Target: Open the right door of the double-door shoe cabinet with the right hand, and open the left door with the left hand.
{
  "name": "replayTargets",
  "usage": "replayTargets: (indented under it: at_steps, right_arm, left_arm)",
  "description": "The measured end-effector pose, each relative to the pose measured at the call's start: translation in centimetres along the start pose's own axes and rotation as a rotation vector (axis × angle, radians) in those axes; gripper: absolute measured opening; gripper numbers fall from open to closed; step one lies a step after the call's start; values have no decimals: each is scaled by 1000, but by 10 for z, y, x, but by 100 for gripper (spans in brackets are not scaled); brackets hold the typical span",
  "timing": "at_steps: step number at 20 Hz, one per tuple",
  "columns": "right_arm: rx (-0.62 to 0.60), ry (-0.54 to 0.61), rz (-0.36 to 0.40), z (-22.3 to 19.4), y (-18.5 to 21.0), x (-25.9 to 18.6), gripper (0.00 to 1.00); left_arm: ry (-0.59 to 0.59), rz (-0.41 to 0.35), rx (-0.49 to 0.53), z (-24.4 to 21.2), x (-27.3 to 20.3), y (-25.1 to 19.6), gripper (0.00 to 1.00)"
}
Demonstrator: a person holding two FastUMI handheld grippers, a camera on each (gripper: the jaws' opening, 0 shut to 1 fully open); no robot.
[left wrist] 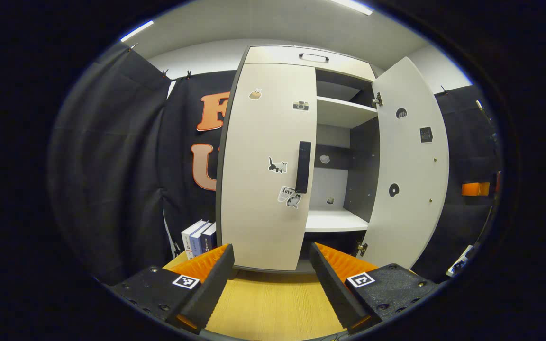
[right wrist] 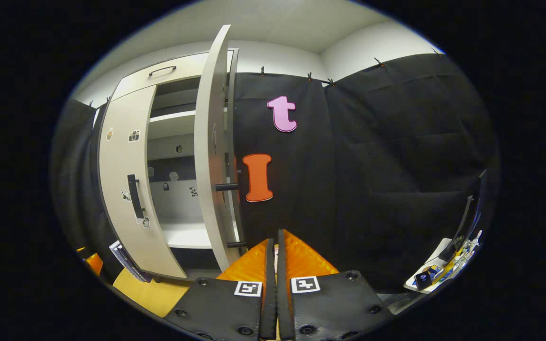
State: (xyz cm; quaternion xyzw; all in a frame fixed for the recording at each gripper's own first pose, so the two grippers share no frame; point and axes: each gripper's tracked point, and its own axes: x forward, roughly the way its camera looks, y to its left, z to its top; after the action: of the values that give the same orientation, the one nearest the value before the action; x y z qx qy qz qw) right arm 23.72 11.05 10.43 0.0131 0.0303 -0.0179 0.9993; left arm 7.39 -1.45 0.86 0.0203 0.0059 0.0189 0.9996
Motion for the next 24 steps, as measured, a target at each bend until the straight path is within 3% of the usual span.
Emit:
replayTargets:
  at_steps: [4,8,10,12,13,15,16,17,18,19,23,24]
  right_arm:
    - [12,12,-2,-3,-4,-5,10]
    - [7,15,4,-7,-5,-5,28]
    - [-16,14,3,-7,-8,-5,39]
    - [-37,14,11,-8,-10,-6,62]
    - [-43,11,16,-9,-10,-5,81]
    - [-43,7,25,-7,-9,-4,91]
    - [-40,3,23,-7,-9,-3,91]
    - [-37,1,24,-7,-8,-2,98]
    - [-34,0,22,-7,-9,-1,92]
    - [-31,0,19,-6,-10,0,98]
    - [-18,1,-1,-5,-15,4,98]
    - [-15,2,-7,-5,-16,5,92]
  left_arm:
    - [-16,-6,19,11,23,-13,98]
    - [-37,-3,14,23,42,-25,98]
    - [-48,-3,8,32,55,-30,98]
    - [-62,-1,10,41,69,-35,98]
    - [-69,-5,8,46,77,-39,98]
    - [-76,-11,1,56,96,-44,98]
    - [-80,-10,-4,62,105,-46,98]
    - [-84,-9,-8,68,115,-48,98]
    - [-84,-11,-9,73,124,-50,98]
    - [-82,-18,-7,77,134,-53,98]
    - [-80,-35,19,90,172,-64,98]
    - [-81,-35,28,92,182,-67,97]
